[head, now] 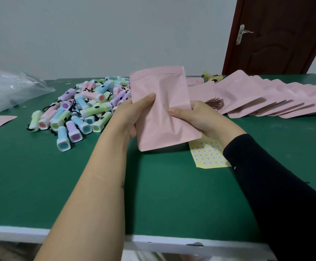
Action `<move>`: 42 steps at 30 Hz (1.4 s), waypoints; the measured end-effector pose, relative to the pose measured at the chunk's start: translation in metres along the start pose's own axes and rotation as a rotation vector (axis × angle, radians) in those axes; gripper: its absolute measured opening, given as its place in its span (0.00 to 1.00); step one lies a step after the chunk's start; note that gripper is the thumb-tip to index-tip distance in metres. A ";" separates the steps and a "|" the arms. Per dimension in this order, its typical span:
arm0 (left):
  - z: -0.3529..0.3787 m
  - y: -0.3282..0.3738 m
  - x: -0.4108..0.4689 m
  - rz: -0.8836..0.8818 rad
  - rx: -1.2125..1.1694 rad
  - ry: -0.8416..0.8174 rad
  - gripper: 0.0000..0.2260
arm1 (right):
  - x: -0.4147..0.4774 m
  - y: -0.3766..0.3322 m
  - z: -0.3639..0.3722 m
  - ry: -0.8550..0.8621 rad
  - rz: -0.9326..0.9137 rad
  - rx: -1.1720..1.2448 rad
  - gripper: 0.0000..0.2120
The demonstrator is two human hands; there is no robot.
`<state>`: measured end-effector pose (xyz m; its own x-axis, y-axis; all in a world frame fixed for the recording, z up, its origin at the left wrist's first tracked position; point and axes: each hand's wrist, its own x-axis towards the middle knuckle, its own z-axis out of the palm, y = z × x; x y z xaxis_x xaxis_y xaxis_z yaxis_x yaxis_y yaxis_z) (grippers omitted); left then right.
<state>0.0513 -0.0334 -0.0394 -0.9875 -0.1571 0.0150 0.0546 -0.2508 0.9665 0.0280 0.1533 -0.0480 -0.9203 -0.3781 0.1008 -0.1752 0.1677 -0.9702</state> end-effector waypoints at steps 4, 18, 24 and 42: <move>0.001 0.001 0.000 -0.027 -0.050 0.004 0.05 | -0.001 0.000 0.000 0.002 0.002 0.015 0.08; 0.006 0.000 -0.002 -0.056 0.089 0.077 0.01 | 0.001 0.001 0.011 0.038 0.070 0.135 0.15; 0.006 -0.002 -0.003 0.038 0.123 0.067 0.05 | 0.001 0.001 0.014 0.088 0.082 0.210 0.14; 0.012 0.003 -0.008 0.046 0.234 -0.011 0.08 | 0.000 -0.018 0.017 0.145 0.180 0.291 0.11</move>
<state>0.0575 -0.0211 -0.0336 -0.9863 -0.1525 0.0624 0.0655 -0.0156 0.9977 0.0367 0.1351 -0.0339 -0.9710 -0.2294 -0.0672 0.0816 -0.0536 -0.9952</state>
